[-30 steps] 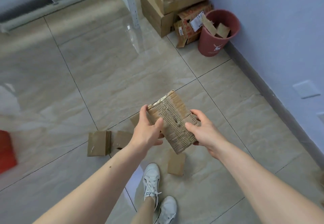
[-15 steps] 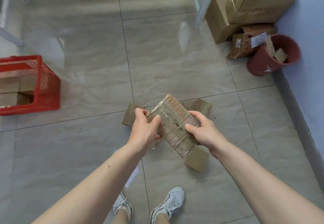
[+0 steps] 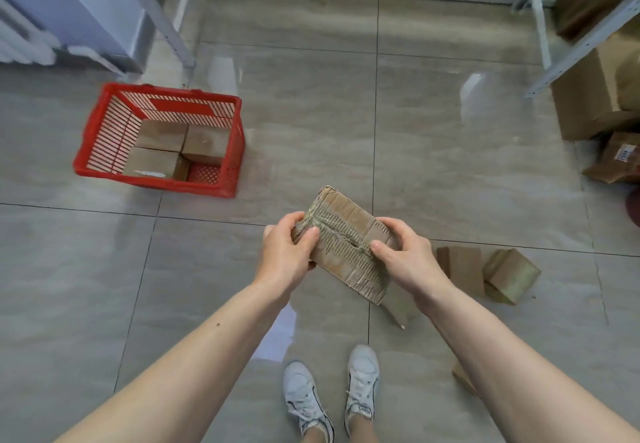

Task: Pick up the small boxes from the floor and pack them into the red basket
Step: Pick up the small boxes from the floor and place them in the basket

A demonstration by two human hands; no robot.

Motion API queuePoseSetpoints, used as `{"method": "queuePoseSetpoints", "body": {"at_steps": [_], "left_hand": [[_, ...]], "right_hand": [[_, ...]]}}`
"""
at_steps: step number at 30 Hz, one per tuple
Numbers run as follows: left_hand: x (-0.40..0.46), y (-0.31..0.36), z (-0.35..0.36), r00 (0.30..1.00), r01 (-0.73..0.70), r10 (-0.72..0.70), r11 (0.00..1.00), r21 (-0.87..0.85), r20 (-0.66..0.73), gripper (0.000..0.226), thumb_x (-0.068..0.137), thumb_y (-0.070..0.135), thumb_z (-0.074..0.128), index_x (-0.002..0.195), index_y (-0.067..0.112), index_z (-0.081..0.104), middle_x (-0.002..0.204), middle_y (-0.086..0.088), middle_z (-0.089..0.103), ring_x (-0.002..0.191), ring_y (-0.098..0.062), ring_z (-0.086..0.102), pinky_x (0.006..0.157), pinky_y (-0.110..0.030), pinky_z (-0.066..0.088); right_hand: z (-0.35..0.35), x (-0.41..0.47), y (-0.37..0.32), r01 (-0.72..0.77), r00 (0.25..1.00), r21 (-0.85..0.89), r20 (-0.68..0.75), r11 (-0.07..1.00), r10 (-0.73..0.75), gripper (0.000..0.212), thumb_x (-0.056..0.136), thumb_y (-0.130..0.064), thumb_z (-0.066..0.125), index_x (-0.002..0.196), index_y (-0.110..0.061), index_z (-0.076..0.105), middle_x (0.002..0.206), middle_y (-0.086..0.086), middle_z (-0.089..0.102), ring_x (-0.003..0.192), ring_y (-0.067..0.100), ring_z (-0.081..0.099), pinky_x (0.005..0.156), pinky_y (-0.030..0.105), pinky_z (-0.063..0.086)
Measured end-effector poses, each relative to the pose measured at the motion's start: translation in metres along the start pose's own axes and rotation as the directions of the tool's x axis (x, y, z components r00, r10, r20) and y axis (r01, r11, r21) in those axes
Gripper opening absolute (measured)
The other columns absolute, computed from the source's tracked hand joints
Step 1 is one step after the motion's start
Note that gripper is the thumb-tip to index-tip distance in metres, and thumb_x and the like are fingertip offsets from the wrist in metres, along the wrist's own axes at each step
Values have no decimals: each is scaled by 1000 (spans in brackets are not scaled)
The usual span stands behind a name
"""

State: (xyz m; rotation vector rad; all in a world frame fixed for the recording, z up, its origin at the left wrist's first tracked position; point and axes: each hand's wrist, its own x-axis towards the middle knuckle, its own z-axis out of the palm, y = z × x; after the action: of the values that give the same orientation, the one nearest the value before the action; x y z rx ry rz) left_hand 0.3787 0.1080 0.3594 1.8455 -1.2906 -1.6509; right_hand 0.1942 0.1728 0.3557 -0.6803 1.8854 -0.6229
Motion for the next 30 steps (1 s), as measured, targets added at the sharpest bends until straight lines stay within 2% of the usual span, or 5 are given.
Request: {"method": "queuePoseSetpoints", "body": {"at_steps": [5,10,15,20,30], "left_hand": [[44,8,-63,992,45,-64,985,-165,-109,36,90,25,63,126,22,60,126,-15,55,102,-22,67,72,-39,63],[92,23,-112,969,67,-143,937,-343,-201,39,96,15,60,134,13,56,112,-6,57,100,-17,64,78,-40,61],[132,33,-159,941,61,-191,908,-415,-278,35,97,16,58,132,14,56,118,-6,63,103,-19,67,74,-35,61],[167,32,-217,925,84,-241,884,-460,-293,34,99,18,55,132,14,54,116,-4,63,98,-14,67,71,-31,61],[252,6,-360,956,145,-217,935,-323,-199,35,103,16,39,137,24,47,129,2,52,111,-15,59,82,-36,59]], "right_hand": [[50,39,-60,89,996,-72,-4,993,-89,46,85,-24,63,127,-40,54,123,7,58,130,24,46,108,39,42],[86,79,-120,37,998,-67,-48,997,-40,78,81,-36,73,147,-21,34,138,8,48,123,22,55,108,41,43],[128,116,-174,64,998,16,-14,998,-63,38,76,-32,80,110,-17,71,99,-10,74,95,2,69,94,31,55],[186,140,-219,82,996,38,28,996,-83,6,78,-26,78,80,-24,73,85,-12,77,91,4,71,92,36,56],[340,162,-269,13,1000,127,-16,992,-11,20,87,-13,63,87,-32,71,90,-2,76,88,18,70,86,39,56]]}}
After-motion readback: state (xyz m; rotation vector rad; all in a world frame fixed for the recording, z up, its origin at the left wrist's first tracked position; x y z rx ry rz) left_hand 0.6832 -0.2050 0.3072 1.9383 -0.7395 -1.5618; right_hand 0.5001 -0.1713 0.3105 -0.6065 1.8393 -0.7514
